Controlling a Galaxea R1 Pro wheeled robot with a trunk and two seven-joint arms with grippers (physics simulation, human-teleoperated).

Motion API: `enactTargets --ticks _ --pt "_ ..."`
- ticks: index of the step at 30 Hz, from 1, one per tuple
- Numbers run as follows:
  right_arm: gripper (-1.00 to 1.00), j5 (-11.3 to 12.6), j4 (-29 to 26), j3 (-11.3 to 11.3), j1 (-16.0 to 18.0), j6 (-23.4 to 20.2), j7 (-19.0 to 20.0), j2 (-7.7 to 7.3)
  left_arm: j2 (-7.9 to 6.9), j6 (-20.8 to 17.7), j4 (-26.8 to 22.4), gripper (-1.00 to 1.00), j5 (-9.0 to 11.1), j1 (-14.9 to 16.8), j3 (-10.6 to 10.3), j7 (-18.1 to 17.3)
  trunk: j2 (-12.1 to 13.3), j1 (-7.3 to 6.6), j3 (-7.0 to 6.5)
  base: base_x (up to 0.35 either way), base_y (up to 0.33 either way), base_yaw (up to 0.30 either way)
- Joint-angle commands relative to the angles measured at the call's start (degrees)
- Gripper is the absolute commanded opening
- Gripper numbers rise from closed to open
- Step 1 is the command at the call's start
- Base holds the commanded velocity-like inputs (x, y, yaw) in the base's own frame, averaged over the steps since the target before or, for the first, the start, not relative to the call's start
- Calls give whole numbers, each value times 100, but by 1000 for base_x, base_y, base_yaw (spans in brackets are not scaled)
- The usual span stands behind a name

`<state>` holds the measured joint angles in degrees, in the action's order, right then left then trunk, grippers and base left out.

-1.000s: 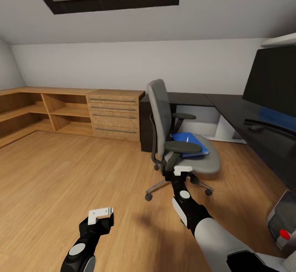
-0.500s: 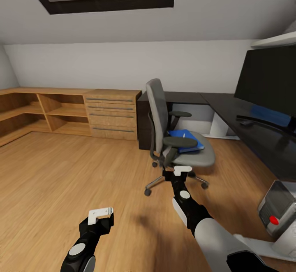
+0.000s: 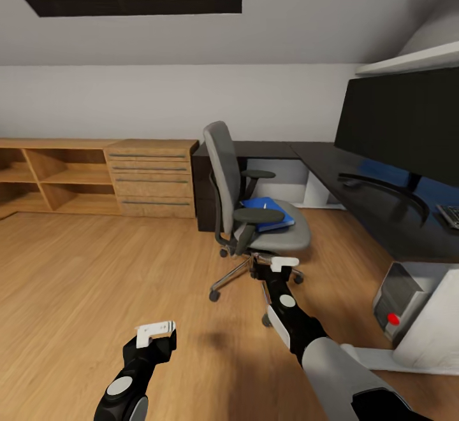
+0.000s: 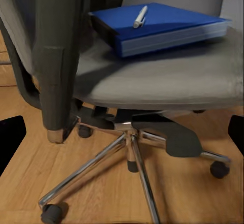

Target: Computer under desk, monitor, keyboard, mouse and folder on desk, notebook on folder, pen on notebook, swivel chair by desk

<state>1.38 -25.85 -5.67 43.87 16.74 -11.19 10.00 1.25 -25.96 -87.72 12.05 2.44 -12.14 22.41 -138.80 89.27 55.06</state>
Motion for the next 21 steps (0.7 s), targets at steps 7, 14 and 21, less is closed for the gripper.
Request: enactTargets --ticks 7,14,21 --pt "100 940 -15 -31 5 49 -9 -145 -2 -14 -9 100 61 2 -1 58 -3 -1 6 -1 0 -182" --pt "100 1372 -31 107 7 117 0 -220 -2 -14 -9 100 61 2 1 59 -3 -1 6 0 0 -18" --pt "100 2325 -33 331 6 104 7 -434 -2 -14 -9 100 61 2 1 57 -3 -1 6 0 0 -1"
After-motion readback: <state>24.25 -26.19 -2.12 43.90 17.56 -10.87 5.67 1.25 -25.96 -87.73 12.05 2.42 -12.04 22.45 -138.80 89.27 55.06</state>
